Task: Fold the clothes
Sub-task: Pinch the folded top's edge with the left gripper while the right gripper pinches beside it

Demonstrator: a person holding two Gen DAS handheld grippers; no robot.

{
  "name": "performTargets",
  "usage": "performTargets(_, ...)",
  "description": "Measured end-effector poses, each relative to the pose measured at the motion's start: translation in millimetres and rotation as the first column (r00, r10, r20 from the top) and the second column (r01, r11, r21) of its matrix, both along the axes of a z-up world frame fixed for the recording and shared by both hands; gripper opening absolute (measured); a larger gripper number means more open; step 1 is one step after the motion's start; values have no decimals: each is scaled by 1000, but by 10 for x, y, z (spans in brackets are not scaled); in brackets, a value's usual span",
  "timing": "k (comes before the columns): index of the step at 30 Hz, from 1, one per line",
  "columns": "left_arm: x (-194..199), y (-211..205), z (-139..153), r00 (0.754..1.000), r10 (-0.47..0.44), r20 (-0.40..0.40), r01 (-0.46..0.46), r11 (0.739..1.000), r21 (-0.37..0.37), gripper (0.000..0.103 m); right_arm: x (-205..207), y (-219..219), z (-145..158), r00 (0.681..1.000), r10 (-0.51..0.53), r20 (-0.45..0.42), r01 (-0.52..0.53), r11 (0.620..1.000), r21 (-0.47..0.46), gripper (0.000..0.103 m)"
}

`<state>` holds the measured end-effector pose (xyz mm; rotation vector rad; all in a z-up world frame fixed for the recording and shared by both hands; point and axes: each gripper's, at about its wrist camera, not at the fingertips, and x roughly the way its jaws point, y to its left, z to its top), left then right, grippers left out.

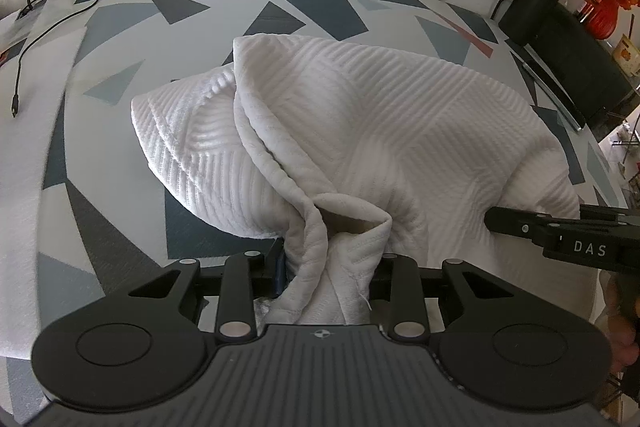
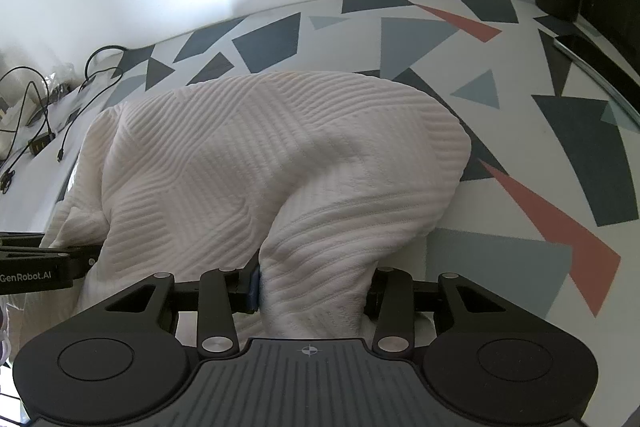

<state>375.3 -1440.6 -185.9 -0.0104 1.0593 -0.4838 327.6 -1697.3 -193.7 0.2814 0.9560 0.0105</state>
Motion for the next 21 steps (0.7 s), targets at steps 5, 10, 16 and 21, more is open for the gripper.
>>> performTargets(5, -19, 8, 0, 1000, 2, 2, -2, 1000, 3, 32, -23, 23, 1, 1000, 1, 2, -1, 1000, -4, 37)
performTargets(10, -24, 15, -2, 1000, 5, 2, -5, 1000, 4, 32, -39, 40, 2, 1000, 0, 4, 0, 1000, -7, 37)
performTargets(16, -25, 3, -5, 1000, 9, 3, -9, 1000, 7, 32, -44, 36, -4, 1000, 1, 5, -1, 1000, -8, 37)
performTargets(21, -27, -3, -11, 1000, 11, 6, -11, 1000, 7, 32, -49, 31, -7, 1000, 2, 5, -2, 1000, -9, 37)
